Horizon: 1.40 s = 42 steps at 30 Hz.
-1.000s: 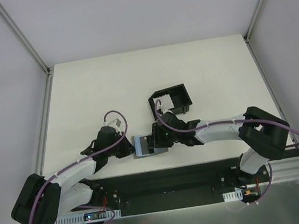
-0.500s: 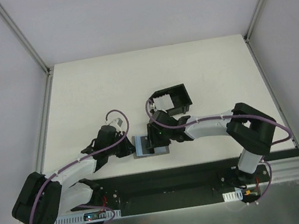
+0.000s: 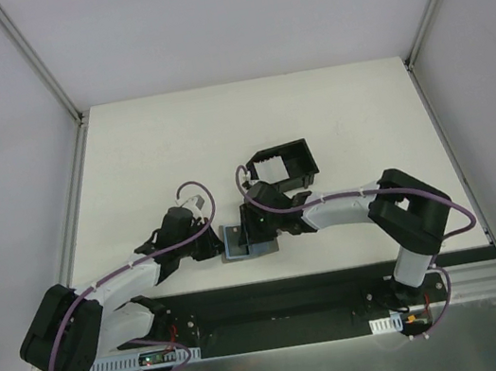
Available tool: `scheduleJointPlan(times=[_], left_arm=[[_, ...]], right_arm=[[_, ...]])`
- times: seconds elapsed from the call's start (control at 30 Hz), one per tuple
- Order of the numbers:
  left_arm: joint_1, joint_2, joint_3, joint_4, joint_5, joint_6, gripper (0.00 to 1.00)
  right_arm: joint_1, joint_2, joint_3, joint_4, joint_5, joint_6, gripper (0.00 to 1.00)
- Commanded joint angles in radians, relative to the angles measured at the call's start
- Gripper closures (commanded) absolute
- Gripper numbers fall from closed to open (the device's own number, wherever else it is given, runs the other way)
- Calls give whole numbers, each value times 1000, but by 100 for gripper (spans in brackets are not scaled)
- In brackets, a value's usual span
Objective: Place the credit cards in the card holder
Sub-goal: Insert the credit card into the card holder, then pick up the credit card from the storage box.
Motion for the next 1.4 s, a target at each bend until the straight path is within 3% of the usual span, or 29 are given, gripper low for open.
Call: scheduleJointPlan(times=[0.0, 0.1, 0.23, 0.37, 0.47, 0.63, 0.8, 0.93, 1.17, 1.37], left_arm=[[3, 10, 14, -67, 20, 43, 100], [3, 7, 22, -76, 19, 40, 100], [3, -13, 42, -103, 16, 36, 100], [3, -50, 82, -139, 20, 34, 100], [3, -55, 112, -187, 20, 16, 100], [3, -53, 185, -264, 28, 17, 100], [3, -47, 195, -268, -1, 17, 100], [3, -39, 211, -271, -3, 25, 100], [3, -44, 222, -270, 22, 36, 100], [3, -49, 208, -271, 24, 22, 100]], right_arm=[[2, 5, 37, 69, -32, -17, 66], [-1, -39, 22, 57, -6, -22, 62], [-4, -148, 67, -173, 124, -114, 57], [-30, -300, 58, -248, 160, -164, 54], [-84, -404, 57, -314, 168, -172, 53], [-251, -518, 80, -397, 139, -233, 40], [-431, -394, 195, -465, -13, -344, 37], [-474, -241, 307, -466, -41, -402, 29], [-523, 28, 483, -483, -79, -431, 24], [-544, 94, 483, -462, -91, -447, 20]])
